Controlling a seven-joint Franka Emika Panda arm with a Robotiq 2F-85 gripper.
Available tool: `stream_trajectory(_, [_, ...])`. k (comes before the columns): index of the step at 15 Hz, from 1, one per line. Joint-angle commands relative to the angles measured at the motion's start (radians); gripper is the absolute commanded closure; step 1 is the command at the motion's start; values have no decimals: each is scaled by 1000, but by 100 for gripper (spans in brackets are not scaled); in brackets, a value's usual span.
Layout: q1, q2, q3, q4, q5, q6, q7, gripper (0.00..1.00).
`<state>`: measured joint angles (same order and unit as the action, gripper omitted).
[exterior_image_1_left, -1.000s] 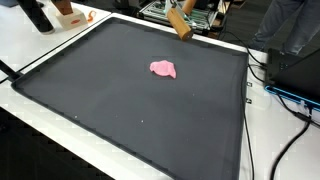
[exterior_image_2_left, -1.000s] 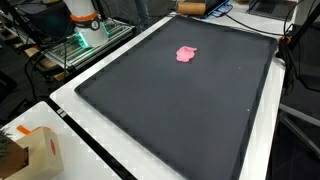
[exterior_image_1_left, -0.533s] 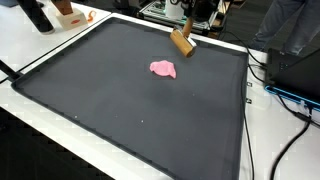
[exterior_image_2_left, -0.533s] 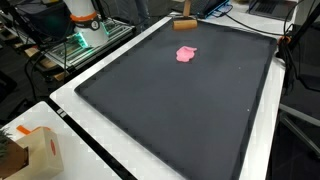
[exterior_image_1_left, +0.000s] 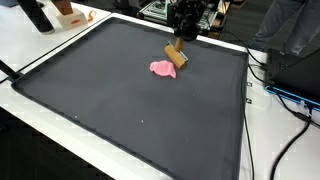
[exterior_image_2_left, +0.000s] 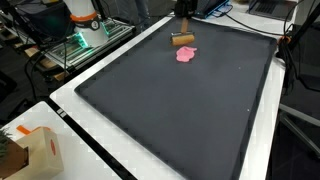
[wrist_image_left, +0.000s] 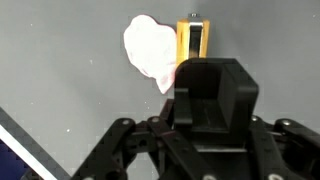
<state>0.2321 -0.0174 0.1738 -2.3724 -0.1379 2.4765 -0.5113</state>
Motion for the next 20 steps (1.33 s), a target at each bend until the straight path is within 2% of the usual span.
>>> stream_trajectory(1, [-22,30,1,-15,49,63,-65,76])
stream_trajectory(10, [-53,93,-4,-2,7,118,-55,76])
stream_trajectory(12, [-62,108,-6,-4,41,161,-74,76])
stream_trajectory(16, [-68,119,-6,0,49,162,-66,76])
stream_trajectory(20, [-64,130,-13,-7,-60,179,3,76])
